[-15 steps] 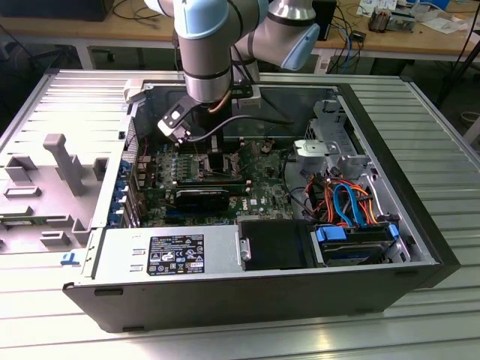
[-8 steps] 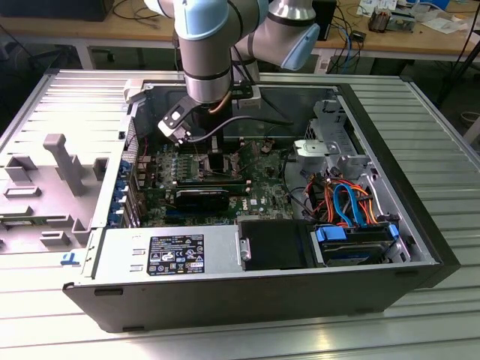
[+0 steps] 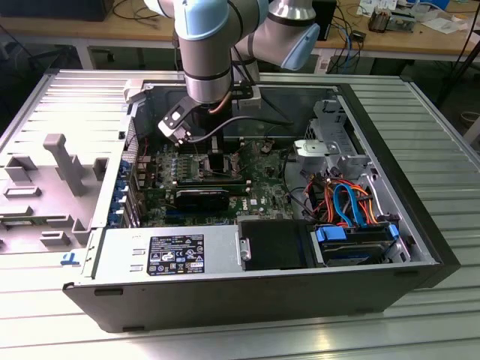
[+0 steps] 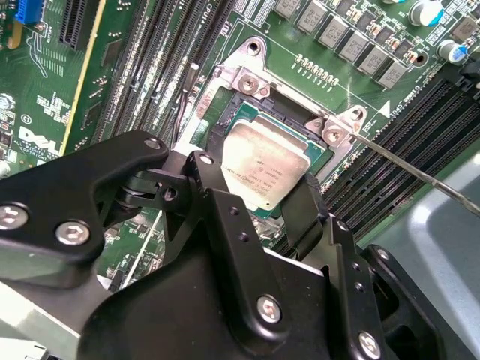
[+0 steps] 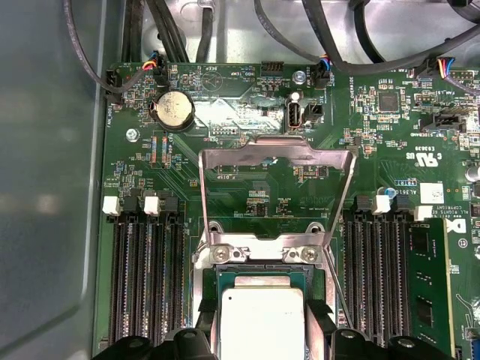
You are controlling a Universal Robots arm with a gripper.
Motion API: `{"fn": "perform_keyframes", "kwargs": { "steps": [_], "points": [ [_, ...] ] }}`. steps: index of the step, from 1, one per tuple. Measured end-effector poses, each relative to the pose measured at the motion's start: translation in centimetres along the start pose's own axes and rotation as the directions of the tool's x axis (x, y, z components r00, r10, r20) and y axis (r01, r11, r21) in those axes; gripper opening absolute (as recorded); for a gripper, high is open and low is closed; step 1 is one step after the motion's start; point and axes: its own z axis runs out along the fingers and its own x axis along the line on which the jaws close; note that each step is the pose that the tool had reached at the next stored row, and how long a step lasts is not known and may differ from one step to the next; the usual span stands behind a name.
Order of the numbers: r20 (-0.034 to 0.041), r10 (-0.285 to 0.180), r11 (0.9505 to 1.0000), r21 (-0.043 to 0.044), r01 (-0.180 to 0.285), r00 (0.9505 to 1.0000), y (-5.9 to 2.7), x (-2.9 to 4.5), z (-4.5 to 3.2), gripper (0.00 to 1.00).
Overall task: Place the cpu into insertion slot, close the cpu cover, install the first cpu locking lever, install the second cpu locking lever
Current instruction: 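Place the cpu into insertion slot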
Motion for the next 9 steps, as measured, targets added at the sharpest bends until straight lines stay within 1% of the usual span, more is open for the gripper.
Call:
{"fn": "perform_keyframes", "kwargs": {
  "steps": [1, 2, 7, 9],
  "points": [
    [-0.0005, 0.0, 1.0, -0.0002, 0.0, 1.0, 0.0, 0.01, 0.02, 0.56],
    [-0.0002, 0.0, 1.0, 0.0, 0.0, 1.0, 0.0, 0.01, 0.01, 0.63],
    [-0.0001, 0.0, 1.0, 0.0, 0.0, 1.0, 0.0, 0.0, -0.06, 0.63],
    [-0.0005, 0.0, 1.0, -0.0005, 0.0, 1.0, 0.08, -0.03, -0.92, 0.63]
  ]
}}
